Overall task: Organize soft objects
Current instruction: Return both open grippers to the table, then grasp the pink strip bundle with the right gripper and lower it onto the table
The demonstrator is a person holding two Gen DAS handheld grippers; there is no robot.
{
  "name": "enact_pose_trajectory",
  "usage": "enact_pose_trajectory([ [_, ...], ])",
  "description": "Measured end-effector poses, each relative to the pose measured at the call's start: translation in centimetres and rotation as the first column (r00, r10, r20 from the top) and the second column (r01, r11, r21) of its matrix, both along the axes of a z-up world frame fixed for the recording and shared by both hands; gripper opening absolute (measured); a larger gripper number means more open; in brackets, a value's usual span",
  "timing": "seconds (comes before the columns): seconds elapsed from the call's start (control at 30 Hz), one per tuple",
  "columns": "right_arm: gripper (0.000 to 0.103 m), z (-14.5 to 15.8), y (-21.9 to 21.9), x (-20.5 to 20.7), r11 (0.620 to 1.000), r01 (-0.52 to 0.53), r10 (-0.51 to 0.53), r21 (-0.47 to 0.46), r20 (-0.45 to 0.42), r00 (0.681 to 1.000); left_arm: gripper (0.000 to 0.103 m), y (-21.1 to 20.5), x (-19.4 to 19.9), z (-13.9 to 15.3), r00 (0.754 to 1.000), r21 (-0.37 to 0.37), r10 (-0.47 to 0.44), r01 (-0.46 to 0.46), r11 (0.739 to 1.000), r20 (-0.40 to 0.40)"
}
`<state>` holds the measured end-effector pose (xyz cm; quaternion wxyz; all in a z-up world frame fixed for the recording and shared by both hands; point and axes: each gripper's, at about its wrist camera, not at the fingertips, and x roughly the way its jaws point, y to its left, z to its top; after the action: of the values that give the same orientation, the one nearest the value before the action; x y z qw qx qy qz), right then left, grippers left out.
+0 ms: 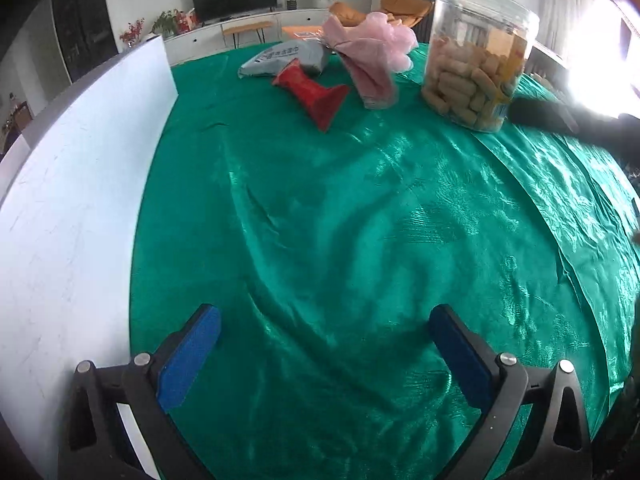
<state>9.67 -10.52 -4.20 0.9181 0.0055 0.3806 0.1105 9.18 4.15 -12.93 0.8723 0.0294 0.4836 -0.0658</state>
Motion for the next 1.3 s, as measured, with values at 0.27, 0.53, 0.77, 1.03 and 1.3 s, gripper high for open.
enact_pose_trajectory([
  [0.27, 0.083, 0.3, 10.0, 13.1, 0.941, -0.198, 0.181, -0.275, -0.087, 0.98, 0.103, -0.1, 0.1, -0.1, 1.0, -0.005, 0.005, -0.005, 1.0, 0.025],
  [0.53, 0.017, -2.6, 9.9, 18.5, 0.955, -0.073, 0.01, -0.289, -0.216, 0.976, 0.103, -0.1, 0.1, -0.1, 1.0, -0.005, 0.011, -0.011, 1.0, 0.028],
  [0.77, 0.015, -0.2, 5.2, 7.4, 0.976, -0.184, 0.153, -0.12, -0.226, 0.962, 0.103, -0.1, 0.0, -0.1, 1.0, -0.004, 0.012, -0.012, 1.0, 0.028],
  [1.03, 0.016, -2.8, -7.0, -5.5, 0.991, 0.111, -0.088, 0.081, -0.244, 0.966, 0.103, -0.1, 0.0, -0.1, 1.0, -0.002, 0.013, -0.013, 1.0, 0.028],
  [1.3, 0.078, -2.4, -10.9, -6.1, 0.937, 0.349, -0.346, 0.012, -0.092, 0.934, 0.103, -0.1, -0.1, 0.0, 1.0, -0.002, 0.014, -0.014, 1.0, 0.028],
])
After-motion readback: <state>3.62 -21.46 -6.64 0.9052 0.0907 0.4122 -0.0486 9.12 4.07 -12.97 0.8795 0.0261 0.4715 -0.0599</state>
